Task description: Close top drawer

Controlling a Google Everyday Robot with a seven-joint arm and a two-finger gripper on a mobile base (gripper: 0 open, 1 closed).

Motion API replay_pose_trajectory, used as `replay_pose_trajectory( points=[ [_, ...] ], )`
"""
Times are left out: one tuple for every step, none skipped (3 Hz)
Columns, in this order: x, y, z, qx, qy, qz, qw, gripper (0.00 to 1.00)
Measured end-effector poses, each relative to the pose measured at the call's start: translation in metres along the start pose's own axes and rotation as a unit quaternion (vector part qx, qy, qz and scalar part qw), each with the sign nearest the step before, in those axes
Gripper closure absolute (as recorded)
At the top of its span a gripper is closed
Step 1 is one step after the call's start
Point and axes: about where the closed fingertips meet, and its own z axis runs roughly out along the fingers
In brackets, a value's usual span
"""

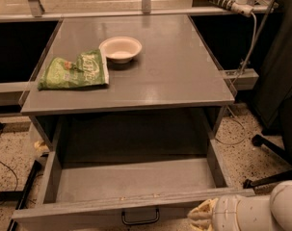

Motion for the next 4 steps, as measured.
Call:
replay_pose_trajectory(
  points=[
    [0.0, 0.0, 0.0, 0.0, 0.0, 0.0, 1.0, 0.11],
    [0.0, -0.004, -0.001, 0.007, 0.0, 0.005, 1.0, 0.0],
    [-0.014, -0.037, -0.008, 0.048, -0.007, -0.009, 0.9988, 0.03],
    [-0.032, -0.082, -0.017, 0.087, -0.02, -0.026, 0.9956, 0.22]
  ],
)
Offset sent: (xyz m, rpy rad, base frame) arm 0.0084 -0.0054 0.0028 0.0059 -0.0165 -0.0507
